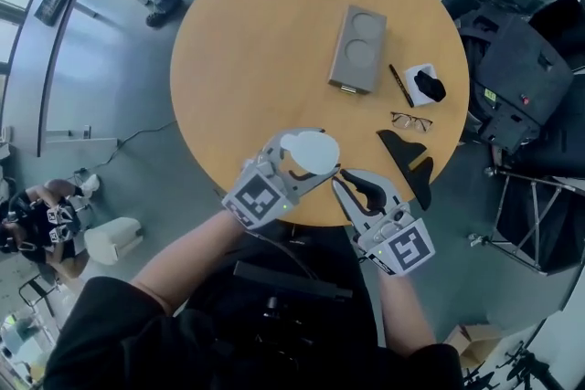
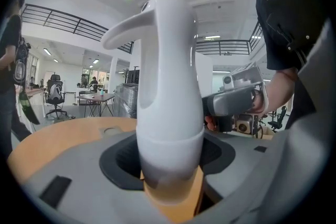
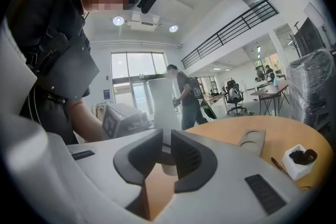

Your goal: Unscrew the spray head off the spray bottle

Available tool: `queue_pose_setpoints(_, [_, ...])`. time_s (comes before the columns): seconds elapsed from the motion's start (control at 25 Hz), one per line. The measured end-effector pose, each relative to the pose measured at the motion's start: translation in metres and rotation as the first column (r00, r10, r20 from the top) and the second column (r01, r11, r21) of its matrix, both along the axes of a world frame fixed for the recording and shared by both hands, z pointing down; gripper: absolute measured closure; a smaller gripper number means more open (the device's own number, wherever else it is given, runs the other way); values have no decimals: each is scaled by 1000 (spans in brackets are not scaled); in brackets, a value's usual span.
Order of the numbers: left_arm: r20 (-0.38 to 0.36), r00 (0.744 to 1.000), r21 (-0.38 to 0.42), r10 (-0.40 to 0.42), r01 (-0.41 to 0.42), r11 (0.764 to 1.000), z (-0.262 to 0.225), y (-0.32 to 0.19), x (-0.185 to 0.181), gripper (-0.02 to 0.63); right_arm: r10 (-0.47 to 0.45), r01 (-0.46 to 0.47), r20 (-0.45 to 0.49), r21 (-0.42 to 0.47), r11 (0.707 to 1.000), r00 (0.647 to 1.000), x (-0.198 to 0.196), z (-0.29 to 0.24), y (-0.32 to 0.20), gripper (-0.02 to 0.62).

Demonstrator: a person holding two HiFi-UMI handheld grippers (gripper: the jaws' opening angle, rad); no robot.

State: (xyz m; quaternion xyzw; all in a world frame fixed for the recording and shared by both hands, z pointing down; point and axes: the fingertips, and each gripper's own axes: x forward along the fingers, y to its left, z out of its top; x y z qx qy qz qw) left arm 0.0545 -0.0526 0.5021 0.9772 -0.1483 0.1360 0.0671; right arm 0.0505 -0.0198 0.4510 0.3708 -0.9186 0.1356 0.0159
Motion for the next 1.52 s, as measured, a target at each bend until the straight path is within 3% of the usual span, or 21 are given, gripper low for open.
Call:
queue_pose_setpoints(0.48, [28,1000,-33,-1,1,999,-60,23,-11,307,-68,68,1,14,998,998,-14,-68,14,480])
queue_pose_setpoints(0.72, [53,998,-28,19,-18,999,-79,31,-5,305,-120,119,9,33,992,993,-29,-95,11,347])
queue_pose_setpoints(0.92, [64,997,-22,32,-31,999,-89,36,4,305,-114,112,30,64,992,993,-39,-118,-6,301])
queue_pose_setpoints(1.08, [81,996,4,25,-25,1000,-94,40,10,305,-105,105,-1,85,991,994,-48,-124,-16,299])
queue_pose_setpoints(1.16, [79,997,3,12,-13,1000,-98,40,10,305,-112,112,-2,103,988,994,-52,-128,-15,355])
queue_pose_setpoints(1.24, [80,997,7,14,-15,1000,-102,43,7,305,-129,128,-1,117,985,992,-55,-133,-11,360])
queue_pose_setpoints(1.52, [45,991,56,125,-128,990,-118,59,4,307,-235,224,53,159,961,970,-52,-152,3,365])
